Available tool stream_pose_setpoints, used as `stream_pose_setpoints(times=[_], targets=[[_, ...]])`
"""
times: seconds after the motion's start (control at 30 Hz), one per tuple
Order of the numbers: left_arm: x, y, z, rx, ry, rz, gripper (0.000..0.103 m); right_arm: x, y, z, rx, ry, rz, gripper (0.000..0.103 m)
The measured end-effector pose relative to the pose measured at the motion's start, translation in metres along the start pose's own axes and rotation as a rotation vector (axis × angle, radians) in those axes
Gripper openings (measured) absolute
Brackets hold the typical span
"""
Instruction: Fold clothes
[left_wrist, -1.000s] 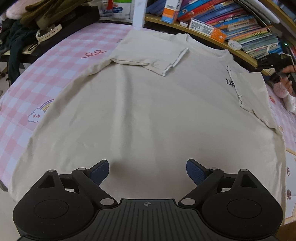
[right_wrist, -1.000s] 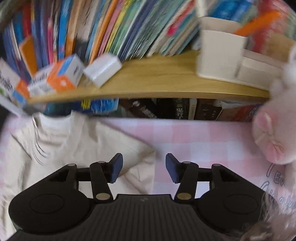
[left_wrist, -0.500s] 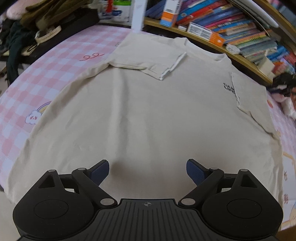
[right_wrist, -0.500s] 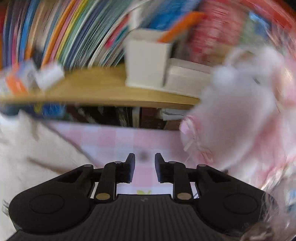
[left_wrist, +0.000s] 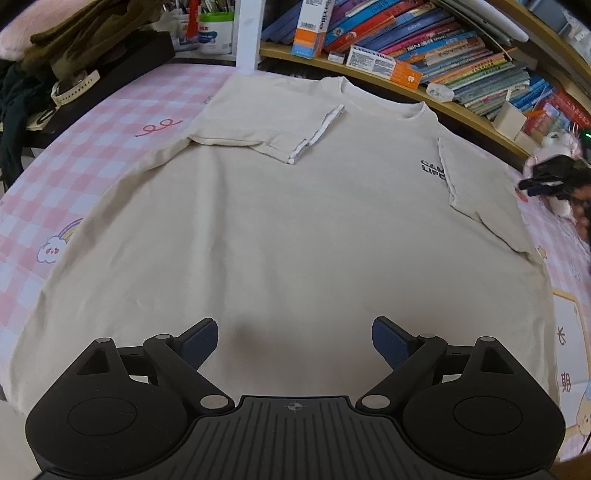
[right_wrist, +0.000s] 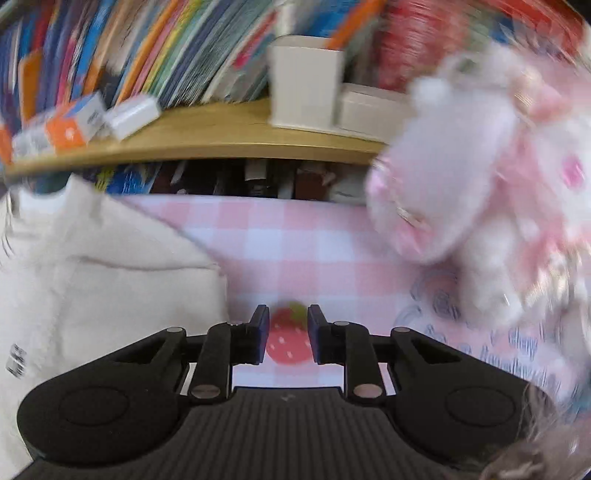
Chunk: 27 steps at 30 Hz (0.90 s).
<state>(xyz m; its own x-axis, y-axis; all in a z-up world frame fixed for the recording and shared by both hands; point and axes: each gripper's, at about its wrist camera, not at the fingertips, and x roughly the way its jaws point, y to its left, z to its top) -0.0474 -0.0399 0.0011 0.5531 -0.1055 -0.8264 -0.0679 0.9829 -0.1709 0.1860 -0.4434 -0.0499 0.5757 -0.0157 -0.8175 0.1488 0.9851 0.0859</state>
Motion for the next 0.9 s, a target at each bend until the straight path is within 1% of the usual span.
stream_pose_setpoints(times=[0.07,0.17,0.27,0.3,0.37,0.4,0.47,0.5,0.53,0.6,0.63,0.7,0.8,0.9], targets=[[0.001,0.003,0.000,-0.028,-0.006,-0.010,0.093,-0.027,-0.003,-0.012,0.016,-0.027,0.076,0.025],[0.008,0.009,0.000,-0.073,0.000,-0.023,0.093,-0.072,0.000,-0.044,-0.074,-0.033,0.184,0.036],[0.014,0.011,0.000,-0.111,0.004,-0.037,0.093,-0.111,0.018,-0.085,-0.165,-0.033,0.257,0.038],[0.016,0.010,0.001,-0.117,0.002,-0.042,0.093,-0.120,0.024,-0.095,-0.192,-0.032,0.266,0.038],[0.017,0.006,0.003,-0.112,-0.004,-0.048,0.093,-0.122,0.042,-0.112,-0.263,-0.039,0.209,0.038],[0.017,0.004,0.004,-0.106,-0.006,-0.051,0.093,-0.121,0.051,-0.120,-0.300,-0.044,0.174,0.036],[0.014,0.000,0.004,-0.086,-0.015,-0.062,0.093,-0.122,0.052,-0.131,-0.304,-0.056,0.097,0.016],[0.011,-0.002,0.003,-0.075,-0.021,-0.066,0.093,-0.121,0.046,-0.133,-0.264,-0.043,0.079,0.002],[0.009,-0.003,0.001,-0.061,-0.025,-0.063,0.093,-0.119,0.036,-0.132,-0.193,-0.016,0.082,0.002],[0.006,-0.002,-0.002,-0.043,-0.026,-0.050,0.093,-0.116,0.020,-0.134,-0.127,0.006,0.087,0.002],[0.006,-0.001,-0.004,-0.041,-0.022,-0.040,0.093,-0.115,0.016,-0.135,-0.124,0.006,0.097,0.002],[0.003,0.005,-0.005,-0.057,-0.021,-0.025,0.093,-0.114,0.015,-0.133,-0.130,0.014,0.123,0.006],[-0.005,0.022,-0.006,-0.083,-0.044,0.002,0.093,-0.119,0.019,-0.131,-0.124,0.008,0.152,0.009],[-0.009,0.042,-0.003,-0.098,-0.063,0.054,0.093,-0.130,0.022,-0.136,-0.121,-0.006,0.155,0.018]])
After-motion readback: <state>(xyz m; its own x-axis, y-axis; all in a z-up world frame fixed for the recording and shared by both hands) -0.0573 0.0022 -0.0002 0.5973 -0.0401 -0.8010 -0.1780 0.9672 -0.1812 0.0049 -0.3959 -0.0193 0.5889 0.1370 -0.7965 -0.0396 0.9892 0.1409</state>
